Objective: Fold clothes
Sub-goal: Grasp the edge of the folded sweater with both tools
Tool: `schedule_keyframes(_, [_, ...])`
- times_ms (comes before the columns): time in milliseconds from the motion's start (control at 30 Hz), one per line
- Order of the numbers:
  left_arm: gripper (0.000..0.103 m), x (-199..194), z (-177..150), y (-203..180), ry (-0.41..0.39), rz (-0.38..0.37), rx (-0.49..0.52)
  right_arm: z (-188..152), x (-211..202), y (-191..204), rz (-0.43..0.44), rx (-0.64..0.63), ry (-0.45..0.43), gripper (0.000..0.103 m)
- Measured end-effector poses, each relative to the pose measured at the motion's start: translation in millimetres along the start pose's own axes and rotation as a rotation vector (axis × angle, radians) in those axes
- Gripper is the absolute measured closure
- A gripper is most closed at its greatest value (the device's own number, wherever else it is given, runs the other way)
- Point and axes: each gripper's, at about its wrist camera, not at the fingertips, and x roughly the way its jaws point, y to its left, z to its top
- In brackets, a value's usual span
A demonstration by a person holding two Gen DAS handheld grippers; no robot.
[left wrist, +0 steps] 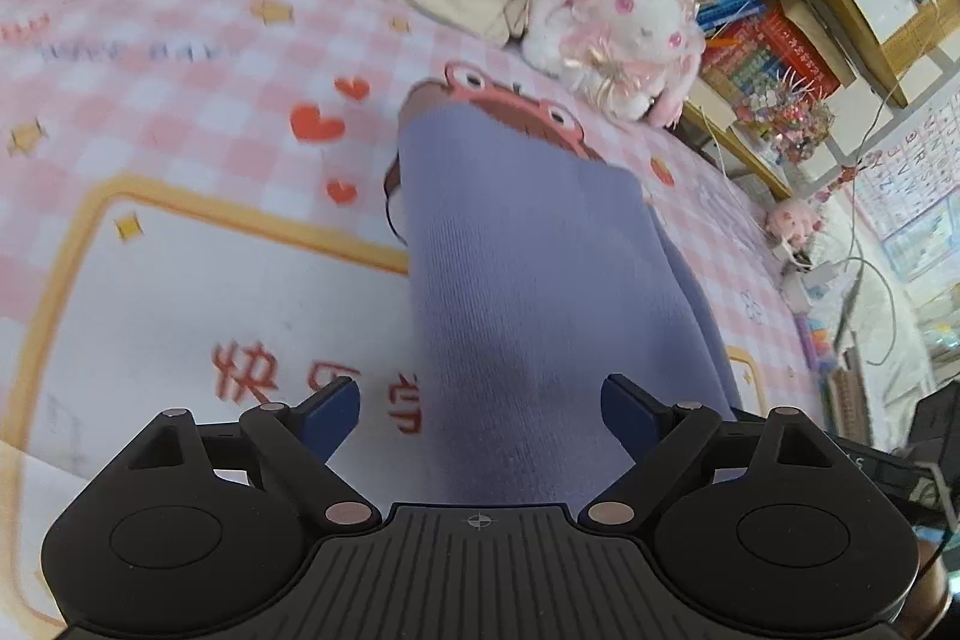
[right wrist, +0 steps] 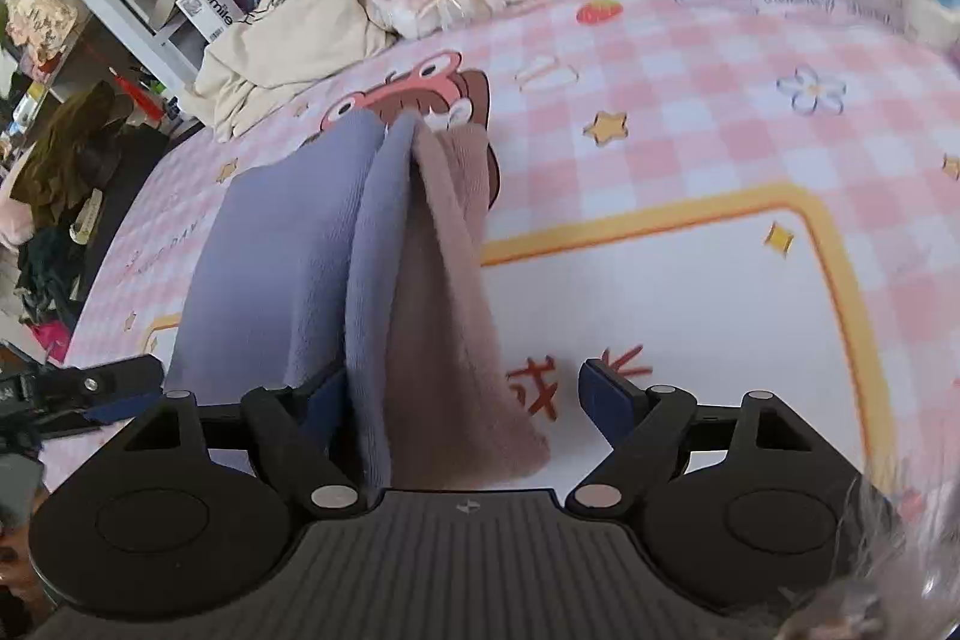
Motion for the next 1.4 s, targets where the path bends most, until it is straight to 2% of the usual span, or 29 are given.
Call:
schedule_keyframes(100, [0.013,10,0,4,0.019,-0.018,-0.026,-2,2,2,0.005,0.005,0.005,0.028])
schedule_keyframes(133, [0.014,13,1,6,0.023,-0.02,-0.033,-2,3,4,0.009,-0.003,0.01,0.032])
schedule_keyframes(167, [0.014,16,1,6,0.027,-0.024,-0.039,-3,4,6,0.012,-0.01,0.014,0.047])
schedule_keyframes(300, [0.018,21,1,5,0.042,-0.05,-0.04,-10,5,17,0.038,-0.048,0.038,0.062])
schedule_keyframes(400, [0.023,18,-3,-3,0.046,-0.003,0.032,-20,2,26,0.051,-0.093,0.047,0.068])
schedule_keyframes(600, [0.038,2,-17,-11,0.098,-0.003,0.128,-34,-11,37,0.009,-0.191,0.036,0.077])
schedule_keyframes(667, [0.038,-3,-24,-16,0.14,-0.005,0.174,-40,-17,41,-0.01,-0.242,0.052,0.077])
schedule_keyframes(733, [0.037,-8,-30,-18,0.183,-0.01,0.209,-44,-21,37,0.015,-0.225,0.088,0.076])
schedule_keyframes(833, [0.032,-13,-32,-7,0.204,-0.025,0.166,-49,-25,27,0.065,-0.168,0.137,0.054])
schedule_keyframes(933, [0.029,-17,-25,1,0.163,-0.031,0.131,-45,-26,17,0.081,-0.083,0.124,0.038])
schedule_keyframes(1100, [0.029,-12,-13,6,0.077,-0.011,0.063,-38,-18,6,0.093,0.045,0.125,0.029])
schedule_keyframes(1233, [0.031,-2,-12,17,0.07,-0.06,-0.055,-34,-14,5,0.107,0.09,0.114,0.029])
schedule_keyframes(1267, [0.034,1,-12,16,0.078,-0.068,-0.053,-33,-12,5,0.11,0.098,0.112,0.033])
schedule_keyframes(1333, [0.034,4,-13,11,0.084,-0.062,-0.03,-33,-8,9,0.116,0.09,0.113,0.053])
schedule_keyframes(1367, [0.036,4,-13,8,0.084,-0.054,-0.014,-33,-5,11,0.114,0.082,0.112,0.055])
schedule_keyframes(1400, [0.038,4,-14,5,0.082,-0.044,0.002,-33,-4,15,0.1,0.065,0.1,0.062])
